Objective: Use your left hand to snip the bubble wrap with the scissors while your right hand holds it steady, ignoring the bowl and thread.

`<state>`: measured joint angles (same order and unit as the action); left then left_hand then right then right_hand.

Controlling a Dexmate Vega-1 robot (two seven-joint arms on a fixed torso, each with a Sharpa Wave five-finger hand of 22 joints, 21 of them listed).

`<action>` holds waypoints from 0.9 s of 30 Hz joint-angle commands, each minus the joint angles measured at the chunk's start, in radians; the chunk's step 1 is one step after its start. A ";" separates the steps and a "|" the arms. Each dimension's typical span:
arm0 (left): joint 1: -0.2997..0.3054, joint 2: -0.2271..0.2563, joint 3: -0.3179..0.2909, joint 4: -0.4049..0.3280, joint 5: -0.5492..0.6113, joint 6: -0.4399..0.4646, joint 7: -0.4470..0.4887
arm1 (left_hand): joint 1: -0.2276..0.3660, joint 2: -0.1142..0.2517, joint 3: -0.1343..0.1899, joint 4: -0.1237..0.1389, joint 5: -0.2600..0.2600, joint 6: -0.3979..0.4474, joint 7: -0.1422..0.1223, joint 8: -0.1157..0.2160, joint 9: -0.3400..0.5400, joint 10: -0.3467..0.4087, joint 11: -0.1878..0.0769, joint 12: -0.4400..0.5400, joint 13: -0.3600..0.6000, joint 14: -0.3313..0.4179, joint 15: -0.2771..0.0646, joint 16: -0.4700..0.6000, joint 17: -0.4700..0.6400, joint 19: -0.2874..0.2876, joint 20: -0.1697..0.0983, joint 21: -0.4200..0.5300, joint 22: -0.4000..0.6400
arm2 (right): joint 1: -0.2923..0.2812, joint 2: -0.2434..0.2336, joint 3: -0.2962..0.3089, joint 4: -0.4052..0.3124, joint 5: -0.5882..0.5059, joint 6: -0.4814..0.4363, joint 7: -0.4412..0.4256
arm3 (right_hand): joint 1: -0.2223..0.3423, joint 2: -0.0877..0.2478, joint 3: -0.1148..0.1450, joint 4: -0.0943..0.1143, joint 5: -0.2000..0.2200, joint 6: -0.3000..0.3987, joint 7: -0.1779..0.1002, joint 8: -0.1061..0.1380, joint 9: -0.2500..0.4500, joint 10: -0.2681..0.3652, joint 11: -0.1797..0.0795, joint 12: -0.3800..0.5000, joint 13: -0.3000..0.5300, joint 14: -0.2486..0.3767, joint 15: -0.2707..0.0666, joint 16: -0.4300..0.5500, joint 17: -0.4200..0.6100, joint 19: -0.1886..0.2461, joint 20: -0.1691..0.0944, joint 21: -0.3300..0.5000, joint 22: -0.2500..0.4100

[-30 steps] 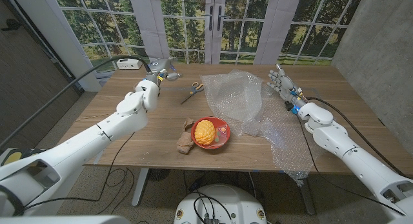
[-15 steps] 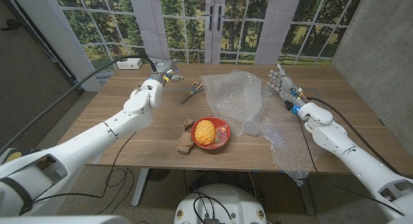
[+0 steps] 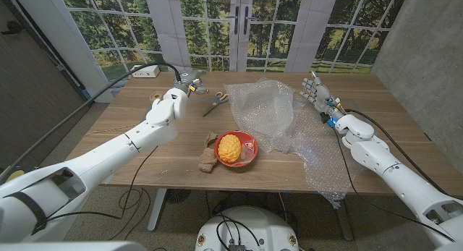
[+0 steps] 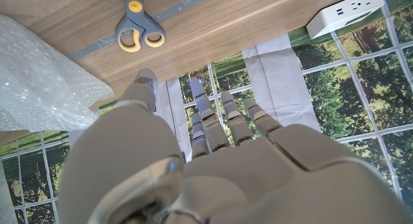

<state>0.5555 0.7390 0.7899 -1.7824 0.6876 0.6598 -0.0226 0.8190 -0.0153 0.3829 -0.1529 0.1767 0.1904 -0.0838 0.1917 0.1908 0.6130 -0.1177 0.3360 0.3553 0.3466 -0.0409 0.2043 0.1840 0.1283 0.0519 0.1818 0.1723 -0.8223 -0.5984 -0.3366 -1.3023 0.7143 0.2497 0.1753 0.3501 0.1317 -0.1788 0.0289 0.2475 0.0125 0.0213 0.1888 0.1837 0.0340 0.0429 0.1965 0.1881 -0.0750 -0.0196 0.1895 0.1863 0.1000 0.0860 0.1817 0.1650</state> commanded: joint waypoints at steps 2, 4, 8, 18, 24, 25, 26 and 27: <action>-0.008 -0.026 0.020 0.022 0.010 0.010 0.008 | -0.007 0.008 -0.003 0.007 0.004 0.005 0.007 0.006 0.003 0.007 0.000 0.001 0.003 0.012 -0.078 0.012 0.004 0.004 0.001 0.010 0.000 | -0.011 -0.004 0.011 -0.006 0.015 -0.004 0.004 | 0.013 0.003 0.005 -0.003 -0.003 0.001 0.003 0.005 0.002 0.002 0.003 0.005 0.006 0.005 -0.002 0.005 -0.001 0.001 0.006 0.008 0.006; -0.006 -0.028 0.021 0.029 0.007 0.004 0.015 | -0.008 0.008 -0.004 0.007 0.004 0.004 0.008 0.007 0.002 0.009 -0.002 0.001 0.004 0.013 -0.079 0.012 0.004 0.004 0.001 0.011 0.001 | -0.013 -0.004 0.012 -0.006 0.018 -0.003 0.006 | 0.015 0.004 0.006 -0.004 -0.003 0.001 0.003 0.004 0.002 0.002 0.004 0.005 0.006 0.005 -0.001 0.005 -0.001 0.001 0.006 0.008 0.006; -0.018 -0.031 0.032 0.061 0.000 -0.025 0.011 | 0.003 0.013 -0.002 0.002 0.006 -0.002 0.006 0.006 0.002 -0.001 -0.006 -0.005 0.008 0.001 -0.077 0.007 0.003 0.003 0.001 0.010 0.000 | -0.015 -0.006 0.012 -0.012 0.020 -0.009 0.005 | 0.020 0.007 0.010 -0.006 -0.005 0.001 0.003 0.005 0.002 0.002 0.003 0.005 0.006 0.005 -0.001 0.005 -0.001 0.001 0.006 0.008 0.005; -0.019 -0.029 0.018 0.129 -0.039 -0.131 0.080 | 0.014 0.009 -0.011 -0.004 0.006 0.019 -0.004 0.017 0.002 0.033 -0.034 0.002 0.019 0.018 -0.094 0.014 0.001 0.013 -0.017 0.013 0.000 | -0.016 -0.011 0.012 -0.015 0.016 -0.008 0.006 | 0.029 0.011 0.017 -0.011 -0.009 0.001 0.003 0.005 0.002 0.003 0.002 0.005 0.006 0.005 -0.001 0.005 -0.001 0.002 0.005 0.008 0.005; -0.028 -0.031 0.018 0.164 -0.058 -0.181 0.085 | 0.014 0.004 -0.019 -0.002 0.004 0.029 -0.025 0.020 0.001 0.049 -0.038 0.005 0.025 0.035 -0.108 0.018 0.000 0.023 -0.038 0.014 0.000 | -0.013 -0.009 0.013 -0.013 0.020 -0.009 0.008 | 0.034 0.012 0.020 -0.014 -0.011 0.002 0.002 0.005 0.002 0.003 0.003 0.005 0.006 0.005 -0.001 0.005 -0.001 0.002 0.005 0.008 0.005; -0.029 -0.033 0.018 0.168 -0.057 -0.183 0.088 | 0.014 0.003 -0.020 -0.002 0.004 0.029 -0.026 0.020 0.001 0.049 -0.039 0.005 0.025 0.036 -0.108 0.018 0.000 0.022 -0.037 0.013 0.000 | -0.013 -0.010 0.012 -0.011 0.017 -0.007 0.009 | 0.035 0.012 0.020 -0.014 -0.011 0.003 0.002 0.005 0.002 0.003 0.003 0.005 0.006 0.005 -0.001 0.005 -0.001 0.002 0.005 0.008 0.005; -0.030 -0.034 0.020 0.171 -0.055 -0.181 0.087 | 0.013 0.002 -0.022 -0.002 0.004 0.031 -0.028 0.020 0.001 0.052 -0.040 0.006 0.026 0.036 -0.109 0.018 0.000 0.022 -0.037 0.013 0.000 | -0.013 -0.010 0.013 -0.010 0.017 -0.006 0.011 | 0.035 0.012 0.021 -0.015 -0.012 0.002 0.002 0.005 0.002 0.003 0.003 0.005 0.006 0.005 -0.001 0.005 -0.001 0.002 0.005 0.008 0.005; -0.031 -0.037 0.022 0.175 -0.054 -0.178 0.085 | 0.012 0.001 -0.023 -0.001 0.003 0.035 -0.029 0.022 0.001 0.051 -0.038 0.005 0.027 0.035 -0.108 0.018 0.000 0.022 -0.036 0.013 0.000 | -0.013 -0.010 0.014 -0.012 0.019 -0.008 0.010 | 0.036 0.012 0.022 -0.016 -0.012 0.002 0.002 0.005 0.002 0.002 0.003 0.005 0.006 0.005 -0.002 0.005 -0.001 0.002 0.006 0.008 0.006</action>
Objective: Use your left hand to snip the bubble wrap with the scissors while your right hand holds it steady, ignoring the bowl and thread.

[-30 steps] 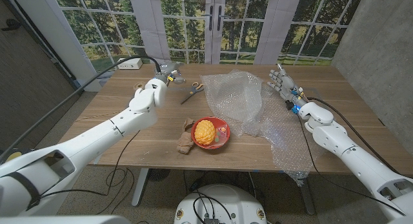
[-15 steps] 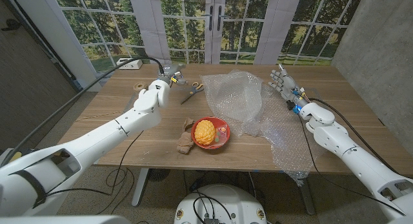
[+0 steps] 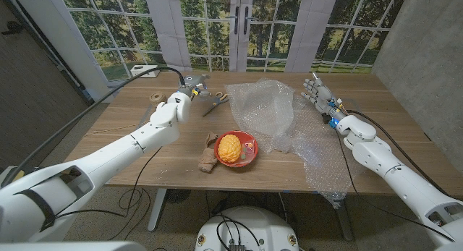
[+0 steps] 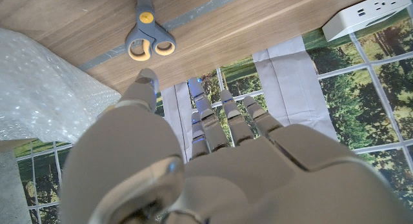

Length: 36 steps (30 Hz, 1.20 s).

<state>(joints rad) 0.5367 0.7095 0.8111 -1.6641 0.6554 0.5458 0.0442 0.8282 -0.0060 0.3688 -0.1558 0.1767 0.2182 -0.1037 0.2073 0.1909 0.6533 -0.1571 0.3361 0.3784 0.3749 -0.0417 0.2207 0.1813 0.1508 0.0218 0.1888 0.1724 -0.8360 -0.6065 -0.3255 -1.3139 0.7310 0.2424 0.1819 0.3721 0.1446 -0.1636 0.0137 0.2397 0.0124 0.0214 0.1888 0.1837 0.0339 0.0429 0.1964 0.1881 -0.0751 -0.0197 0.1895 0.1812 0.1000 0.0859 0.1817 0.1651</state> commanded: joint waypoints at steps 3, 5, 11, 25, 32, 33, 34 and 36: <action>-0.014 -0.013 0.004 0.068 -0.022 -0.064 0.021 | 0.001 -0.008 -0.012 0.004 0.003 0.009 -0.010 0.006 0.001 0.013 0.001 0.004 0.007 0.006 -0.109 0.001 0.003 -0.002 -0.008 0.005 -0.001 | 0.000 -0.003 0.004 -0.001 0.004 -0.003 0.003 | 0.016 -0.001 0.008 -0.002 -0.006 0.002 0.001 0.005 0.002 0.003 0.003 0.005 0.006 0.005 -0.001 0.005 0.003 0.002 0.005 0.008 0.005; -0.016 -0.017 0.008 0.073 -0.020 -0.061 0.019 | 0.001 -0.008 -0.014 0.004 0.003 0.008 -0.005 0.005 0.001 0.011 0.002 0.003 0.009 0.002 -0.108 -0.002 0.003 -0.003 -0.005 0.004 -0.001 | 0.000 -0.003 0.003 0.002 0.003 0.001 0.007 | 0.018 -0.001 0.009 -0.002 -0.007 0.002 0.001 0.005 0.002 0.003 0.003 0.005 0.006 0.005 -0.002 0.004 0.003 0.002 0.005 0.008 0.005; -0.028 -0.032 0.023 0.090 -0.016 -0.062 0.012 | 0.003 -0.007 -0.016 0.004 0.003 0.012 0.000 0.006 0.001 0.017 0.002 0.003 0.012 -0.001 -0.106 -0.004 0.003 -0.004 -0.005 0.003 -0.001 | 0.001 -0.001 0.007 0.005 0.015 -0.002 0.016 | 0.022 0.000 0.012 -0.005 -0.009 0.002 0.001 0.004 0.002 0.002 0.002 0.004 0.006 0.005 -0.002 0.004 0.003 0.002 0.005 0.008 0.006; -0.050 -0.060 0.043 0.132 -0.016 -0.065 0.014 | 0.008 -0.001 -0.020 0.005 0.005 0.022 0.012 0.007 0.001 0.018 0.004 -0.002 0.019 -0.006 -0.103 -0.006 0.002 -0.004 -0.006 0.003 0.000 | 0.006 -0.001 0.008 0.012 0.021 -0.007 0.025 | 0.027 -0.001 0.016 -0.009 -0.013 0.003 0.001 0.005 0.002 0.003 0.003 0.005 0.006 0.006 -0.002 0.004 0.003 0.002 0.006 0.008 0.006; -0.061 -0.078 0.058 0.167 -0.025 -0.072 0.013 | 0.010 0.003 -0.022 0.006 0.005 0.019 0.016 0.005 0.001 0.004 0.008 -0.011 0.022 -0.016 -0.101 -0.010 0.002 -0.004 -0.002 0.002 0.000 | 0.008 -0.003 0.008 0.010 0.020 -0.009 0.026 | 0.030 0.000 0.018 -0.010 -0.015 0.003 0.001 0.005 0.002 0.003 0.002 0.004 0.006 0.006 -0.003 0.004 0.003 0.002 0.005 0.008 0.006; -0.063 -0.080 0.059 0.172 -0.026 -0.074 0.015 | 0.010 0.003 -0.022 0.006 0.005 0.020 0.014 0.005 0.001 0.002 0.007 -0.012 0.023 -0.016 -0.101 -0.010 0.002 -0.004 -0.004 0.002 0.000 | 0.007 -0.004 0.008 0.009 0.020 -0.009 0.024 | 0.030 0.000 0.018 -0.010 -0.016 0.003 0.000 0.005 0.002 0.003 0.002 0.005 0.006 0.006 -0.003 0.004 0.003 0.003 0.005 0.008 0.006; -0.065 -0.083 0.061 0.177 -0.029 -0.074 0.015 | 0.009 0.004 -0.023 0.007 0.005 0.018 0.017 0.004 0.001 -0.001 0.010 -0.014 0.023 -0.018 -0.098 -0.011 0.003 -0.005 -0.001 0.002 0.000 | 0.007 -0.005 0.008 0.010 0.017 -0.006 0.026 | 0.030 0.000 0.019 -0.011 -0.016 0.003 0.001 0.005 0.002 0.004 0.003 0.005 0.006 0.006 -0.002 0.004 0.003 0.003 0.005 0.008 0.006; -0.069 -0.088 0.065 0.190 -0.030 -0.078 0.019 | 0.009 0.005 -0.024 0.008 0.005 0.017 0.015 0.003 0.001 -0.003 0.012 -0.015 0.024 -0.021 -0.098 -0.012 0.003 -0.005 -0.001 0.002 0.000 | 0.005 -0.006 0.009 0.006 0.020 -0.012 0.022 | 0.031 0.000 0.019 -0.011 -0.017 0.003 0.001 0.005 0.002 0.004 0.003 0.005 0.006 0.006 -0.002 0.004 0.003 0.003 0.006 0.008 0.006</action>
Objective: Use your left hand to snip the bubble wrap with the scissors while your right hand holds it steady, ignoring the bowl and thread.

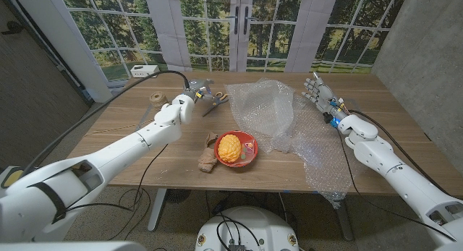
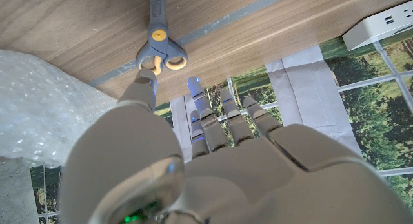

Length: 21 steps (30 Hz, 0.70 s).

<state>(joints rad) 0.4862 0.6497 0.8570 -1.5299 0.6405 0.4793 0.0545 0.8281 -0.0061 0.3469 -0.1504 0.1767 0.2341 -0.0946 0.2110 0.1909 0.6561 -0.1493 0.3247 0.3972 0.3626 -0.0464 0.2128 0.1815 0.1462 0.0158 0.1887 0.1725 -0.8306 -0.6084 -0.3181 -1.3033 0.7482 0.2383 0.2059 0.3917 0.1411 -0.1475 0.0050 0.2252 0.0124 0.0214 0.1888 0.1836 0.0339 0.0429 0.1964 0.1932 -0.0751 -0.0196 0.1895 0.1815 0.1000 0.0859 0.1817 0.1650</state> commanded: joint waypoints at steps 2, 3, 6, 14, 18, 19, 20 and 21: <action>-0.023 -0.035 0.024 0.071 -0.018 -0.017 0.015 | 0.009 0.006 -0.003 0.003 0.005 0.001 0.007 -0.001 0.001 -0.004 0.002 -0.004 0.006 -0.009 -0.092 -0.004 0.002 0.000 0.006 0.002 0.000 | 0.000 -0.004 0.002 -0.002 0.003 -0.004 0.002 | 0.011 0.003 0.003 -0.002 -0.003 0.003 0.001 0.005 0.002 0.004 0.004 0.005 0.001 0.006 -0.002 0.004 0.003 0.003 0.006 0.008 0.006; -0.025 -0.037 0.027 0.077 -0.019 -0.018 0.016 | 0.009 0.008 -0.003 0.003 0.006 0.000 0.008 -0.001 0.001 -0.001 0.003 -0.003 0.007 -0.009 -0.091 -0.004 0.003 -0.001 0.007 0.002 0.000 | -0.001 -0.004 0.004 -0.004 0.005 -0.008 -0.002 | 0.011 0.003 0.003 -0.002 -0.003 0.003 0.001 0.005 0.002 0.004 0.002 0.005 0.001 0.006 -0.002 0.004 0.003 0.003 0.006 0.008 0.006; -0.030 -0.046 0.031 0.094 -0.027 -0.022 0.019 | 0.010 0.010 -0.004 0.003 0.006 0.001 0.009 -0.001 0.001 0.003 -0.001 -0.003 0.009 -0.009 -0.092 -0.003 0.002 0.000 0.006 0.002 0.000 | 0.000 -0.004 0.003 -0.001 0.004 -0.003 0.003 | 0.011 0.003 0.004 -0.002 -0.004 0.003 0.001 0.005 0.002 0.003 0.002 0.004 0.001 0.006 -0.002 0.004 0.004 0.003 0.006 0.008 0.006; -0.034 -0.055 0.039 0.107 -0.037 -0.015 0.033 | 0.011 0.013 -0.007 0.004 0.007 0.004 0.014 -0.001 0.002 0.006 0.001 -0.005 0.012 -0.008 -0.092 -0.002 0.002 0.001 0.008 0.003 0.000 | 0.005 -0.002 0.001 0.009 0.005 -0.003 0.012 | 0.008 0.005 0.006 0.000 -0.007 0.004 0.000 0.005 0.002 0.003 0.001 0.004 0.001 0.005 -0.002 0.004 0.005 0.003 0.006 0.008 0.006; -0.035 -0.060 0.046 0.116 -0.038 -0.015 0.043 | 0.010 0.017 -0.008 0.005 0.007 0.004 0.018 -0.001 0.002 0.006 0.003 -0.007 0.015 -0.009 -0.091 -0.002 0.003 0.001 0.010 0.002 0.000 | 0.007 0.000 0.000 0.012 0.005 -0.001 0.016 | 0.008 0.005 0.006 0.000 -0.008 0.004 0.000 0.005 0.002 0.004 0.002 0.005 0.001 0.006 -0.002 0.005 0.005 0.002 0.006 0.008 0.006; -0.036 -0.061 0.047 0.118 -0.039 -0.016 0.045 | 0.009 0.019 -0.009 0.006 0.007 0.005 0.020 -0.001 0.002 0.006 0.003 -0.008 0.016 -0.010 -0.090 -0.002 0.003 0.002 0.011 0.003 0.000 | 0.006 0.000 0.000 0.010 0.005 -0.004 0.012 | 0.008 0.005 0.006 0.000 -0.008 0.004 0.000 0.005 0.002 0.003 0.001 0.004 0.001 0.005 -0.003 0.005 0.005 0.002 0.006 0.008 0.006; -0.037 -0.062 0.048 0.121 -0.040 -0.018 0.047 | 0.010 0.020 -0.010 0.006 0.007 0.006 0.021 -0.001 0.002 0.007 0.004 -0.008 0.017 -0.010 -0.090 -0.002 0.003 0.002 0.012 0.003 0.000 | 0.007 0.001 0.000 0.011 0.006 -0.004 0.014 | 0.008 0.005 0.006 0.000 -0.009 0.004 0.000 0.005 0.002 0.003 0.001 0.004 0.001 0.006 -0.002 0.005 0.005 0.002 0.006 0.008 0.006; -0.037 -0.064 0.050 0.125 -0.040 -0.017 0.050 | 0.010 0.020 -0.010 0.006 0.007 0.005 0.022 -0.001 0.002 0.005 0.006 -0.009 0.018 -0.010 -0.089 -0.002 0.003 0.001 0.013 0.003 0.000 | 0.006 0.000 0.000 0.009 0.008 -0.007 0.015 | 0.008 0.005 0.006 0.000 -0.009 0.004 0.000 0.005 0.002 0.004 0.001 0.005 0.001 0.005 -0.003 0.005 0.005 0.002 0.006 0.008 0.006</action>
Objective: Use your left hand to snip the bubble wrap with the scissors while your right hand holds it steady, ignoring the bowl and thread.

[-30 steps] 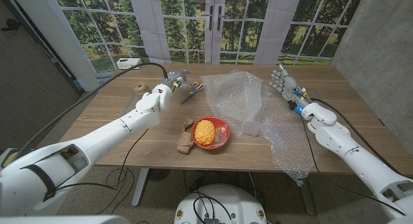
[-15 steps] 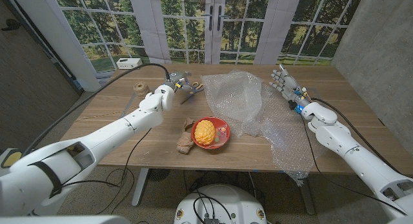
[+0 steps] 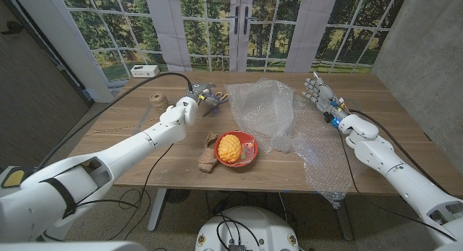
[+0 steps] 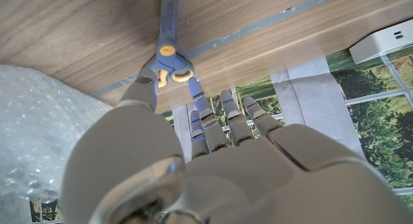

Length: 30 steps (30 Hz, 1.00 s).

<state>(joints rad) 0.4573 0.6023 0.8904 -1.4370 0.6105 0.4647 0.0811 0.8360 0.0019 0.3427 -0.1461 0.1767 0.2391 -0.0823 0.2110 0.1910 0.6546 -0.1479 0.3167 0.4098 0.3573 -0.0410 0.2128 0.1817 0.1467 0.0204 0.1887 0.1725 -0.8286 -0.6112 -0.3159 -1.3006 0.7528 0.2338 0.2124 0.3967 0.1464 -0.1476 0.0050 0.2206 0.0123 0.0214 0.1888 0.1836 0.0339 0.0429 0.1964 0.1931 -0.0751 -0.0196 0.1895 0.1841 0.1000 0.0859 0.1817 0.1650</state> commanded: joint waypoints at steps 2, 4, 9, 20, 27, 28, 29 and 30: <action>-0.011 -0.021 0.020 0.041 -0.014 -0.006 0.024 | 0.002 0.013 -0.007 0.001 0.007 0.001 0.009 -0.001 0.002 0.009 0.003 -0.002 0.006 -0.005 -0.096 -0.002 0.003 0.002 0.007 0.003 0.000 | 0.004 0.002 -0.004 0.006 -0.001 -0.001 0.007 | 0.003 0.000 0.007 0.000 -0.005 0.004 0.000 0.005 0.002 0.004 0.002 0.004 0.002 0.006 -0.002 0.005 0.003 0.002 0.006 0.008 0.006; -0.014 -0.025 0.022 0.051 -0.018 -0.009 0.026 | 0.002 0.014 -0.008 0.001 0.007 0.000 0.010 -0.002 0.002 0.008 0.003 -0.003 0.008 -0.006 -0.093 -0.002 0.002 0.002 0.008 0.003 0.000 | 0.002 0.001 -0.003 0.002 0.001 -0.004 0.005 | 0.003 -0.001 0.007 0.000 -0.005 0.004 0.001 0.005 0.002 0.003 0.003 0.004 0.002 0.005 -0.003 0.004 0.002 0.002 0.006 0.008 0.006; -0.025 -0.031 0.029 0.069 -0.030 -0.020 0.020 | 0.002 0.020 -0.010 0.002 0.008 -0.004 0.018 -0.004 0.002 0.002 0.007 -0.008 0.012 -0.012 -0.086 -0.004 0.003 0.000 0.015 0.002 0.000 | -0.001 -0.001 -0.002 -0.007 0.001 -0.008 -0.001 | 0.003 -0.001 0.008 0.000 -0.007 0.005 0.000 0.005 0.002 0.003 0.002 0.004 0.002 0.006 -0.003 0.005 0.003 0.002 0.006 0.008 0.006; -0.061 -0.065 0.058 0.129 -0.031 -0.041 0.030 | 0.004 0.023 -0.018 -0.001 0.008 0.006 0.013 -0.002 0.002 0.019 0.007 -0.010 0.021 -0.007 -0.091 -0.002 0.002 0.003 0.012 0.003 0.000 | -0.008 -0.003 0.002 -0.011 0.002 -0.007 -0.012 | -0.001 -0.002 0.008 0.002 -0.009 0.005 0.000 0.005 0.002 0.004 0.002 0.004 0.002 0.006 -0.003 0.005 0.004 0.002 0.006 0.008 0.006; -0.073 -0.074 0.071 0.154 -0.038 -0.034 0.015 | 0.005 0.021 -0.022 -0.002 0.008 0.005 0.013 -0.003 0.002 0.023 -0.001 -0.012 0.025 -0.004 -0.093 -0.001 0.001 0.004 0.010 0.003 0.000 | -0.015 -0.002 0.008 -0.014 0.014 -0.013 -0.014 | -0.002 -0.002 0.009 0.002 -0.011 0.005 0.001 0.005 0.002 0.003 0.002 0.004 0.002 0.006 -0.003 0.005 0.004 0.002 0.007 0.008 0.006; -0.074 -0.075 0.072 0.156 -0.038 -0.033 0.015 | 0.005 0.021 -0.022 -0.002 0.008 0.005 0.013 -0.003 0.002 0.023 -0.001 -0.012 0.025 -0.004 -0.093 -0.001 0.001 0.004 0.010 0.003 0.000 | -0.016 -0.002 0.008 -0.015 0.015 -0.015 -0.015 | -0.002 -0.002 0.009 0.002 -0.011 0.005 0.000 0.005 0.002 0.003 0.002 0.004 0.002 0.006 -0.003 0.005 0.004 0.002 0.006 0.008 0.006; -0.074 -0.075 0.073 0.159 -0.040 -0.031 0.014 | 0.006 0.022 -0.023 -0.002 0.008 0.005 0.014 -0.003 0.002 0.022 0.000 -0.013 0.026 -0.004 -0.093 -0.001 0.001 0.004 0.011 0.003 0.000 | -0.015 -0.002 0.008 -0.015 0.014 -0.015 -0.015 | -0.002 -0.002 0.009 0.002 -0.011 0.005 0.000 0.004 0.002 0.004 0.002 0.004 0.002 0.007 -0.003 0.005 0.004 0.002 0.006 0.008 0.006; -0.074 -0.076 0.074 0.162 -0.041 -0.031 0.016 | 0.006 0.021 -0.023 -0.002 0.008 0.005 0.015 -0.003 0.002 0.023 0.001 -0.014 0.027 -0.003 -0.093 -0.001 0.001 0.004 0.011 0.003 0.000 | -0.013 -0.001 0.006 -0.011 0.011 -0.011 -0.011 | -0.002 -0.002 0.009 0.002 -0.011 0.005 0.000 0.004 0.002 0.004 0.002 0.004 0.002 0.006 -0.003 0.005 0.004 0.002 0.007 0.008 0.006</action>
<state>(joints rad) 0.4002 0.5411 0.9454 -1.3122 0.5784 0.4308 0.1067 0.8399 0.0164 0.3220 -0.1476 0.1767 0.2391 -0.0709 0.2110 0.1910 0.6691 -0.1517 0.3081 0.4339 0.3466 -0.0409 0.2128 0.1817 0.1426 0.0269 0.1887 0.1726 -0.8377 -0.6128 -0.3138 -1.3101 0.7565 0.2271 0.2026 0.3967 0.1464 -0.1409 0.0062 0.2136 0.0124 0.0214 0.1888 0.1836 0.0339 0.0429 0.1964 0.1930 -0.0752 -0.0196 0.1895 0.1839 0.1000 0.0858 0.1817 0.1650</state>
